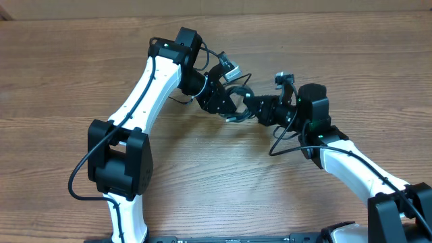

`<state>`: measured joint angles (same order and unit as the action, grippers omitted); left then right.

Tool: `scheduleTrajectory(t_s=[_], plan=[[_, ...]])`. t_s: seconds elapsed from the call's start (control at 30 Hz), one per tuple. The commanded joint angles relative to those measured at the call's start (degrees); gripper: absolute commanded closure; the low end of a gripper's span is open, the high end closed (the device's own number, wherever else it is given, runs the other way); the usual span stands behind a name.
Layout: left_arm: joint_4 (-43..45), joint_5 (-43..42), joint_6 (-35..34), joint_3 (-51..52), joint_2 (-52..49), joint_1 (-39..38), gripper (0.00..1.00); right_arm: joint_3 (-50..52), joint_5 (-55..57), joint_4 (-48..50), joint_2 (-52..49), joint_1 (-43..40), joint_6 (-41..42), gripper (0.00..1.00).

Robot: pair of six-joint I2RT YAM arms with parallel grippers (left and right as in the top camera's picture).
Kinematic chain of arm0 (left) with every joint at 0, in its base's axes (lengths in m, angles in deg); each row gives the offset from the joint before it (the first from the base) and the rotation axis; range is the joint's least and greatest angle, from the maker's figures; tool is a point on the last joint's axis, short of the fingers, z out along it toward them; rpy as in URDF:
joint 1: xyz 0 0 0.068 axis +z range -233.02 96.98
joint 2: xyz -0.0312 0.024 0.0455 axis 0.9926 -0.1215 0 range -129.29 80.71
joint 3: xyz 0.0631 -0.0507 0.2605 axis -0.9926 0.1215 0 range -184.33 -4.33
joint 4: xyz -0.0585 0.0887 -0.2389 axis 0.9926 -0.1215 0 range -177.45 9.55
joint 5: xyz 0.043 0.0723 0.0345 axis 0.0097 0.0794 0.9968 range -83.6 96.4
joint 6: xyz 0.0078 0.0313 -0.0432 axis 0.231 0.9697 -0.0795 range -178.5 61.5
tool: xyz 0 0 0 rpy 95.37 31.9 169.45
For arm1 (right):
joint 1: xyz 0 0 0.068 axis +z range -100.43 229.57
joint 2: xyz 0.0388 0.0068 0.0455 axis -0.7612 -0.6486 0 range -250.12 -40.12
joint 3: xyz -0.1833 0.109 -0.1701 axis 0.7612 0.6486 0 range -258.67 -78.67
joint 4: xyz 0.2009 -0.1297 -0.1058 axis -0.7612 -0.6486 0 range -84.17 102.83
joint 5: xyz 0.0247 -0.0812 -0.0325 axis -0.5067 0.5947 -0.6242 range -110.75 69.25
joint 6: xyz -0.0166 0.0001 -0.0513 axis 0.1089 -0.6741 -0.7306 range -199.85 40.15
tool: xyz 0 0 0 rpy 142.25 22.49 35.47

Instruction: Untangle cables

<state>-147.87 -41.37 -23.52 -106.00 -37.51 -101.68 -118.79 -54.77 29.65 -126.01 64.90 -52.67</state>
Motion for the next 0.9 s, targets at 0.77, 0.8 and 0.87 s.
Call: scheduleTrajectory(t_s=[0.77,0.8,0.87], plan=[[7.7,12.8,-13.6,-0.9,-0.2,0.6,0.95,-0.5,-14.5,3.8,0.4,-7.6,-3.0,0.25],[7.6,11.9,-13.6,-0.9,-0.2,0.6,0.96,-0.5,-14.0,3.2,0.4,-6.9,-5.4,0.30],[7.4,9.5,-13.6,-0.9,-0.2,0.6,0.96,-0.5,-8.8,0.7,0.4,-4.5,-9.8,0.31]])
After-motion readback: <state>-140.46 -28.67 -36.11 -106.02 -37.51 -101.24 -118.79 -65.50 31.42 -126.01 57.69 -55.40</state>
